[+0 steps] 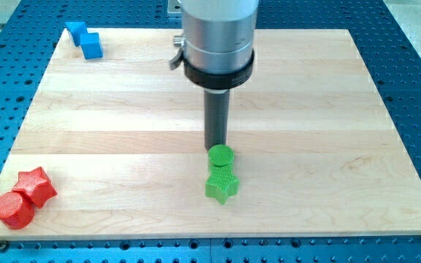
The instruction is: Place the green blocks at the bottom center of the board
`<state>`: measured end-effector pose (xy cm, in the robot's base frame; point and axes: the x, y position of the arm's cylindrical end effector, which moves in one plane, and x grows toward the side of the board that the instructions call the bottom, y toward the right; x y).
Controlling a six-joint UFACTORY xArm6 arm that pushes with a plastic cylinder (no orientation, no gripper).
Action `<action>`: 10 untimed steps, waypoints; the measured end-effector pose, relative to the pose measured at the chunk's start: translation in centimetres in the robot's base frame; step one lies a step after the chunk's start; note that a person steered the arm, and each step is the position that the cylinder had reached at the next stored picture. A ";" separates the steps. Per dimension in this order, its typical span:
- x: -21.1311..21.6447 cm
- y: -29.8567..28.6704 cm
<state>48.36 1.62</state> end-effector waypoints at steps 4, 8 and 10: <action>2.6 -0.3; 2.0 9.6; -2.2 23.3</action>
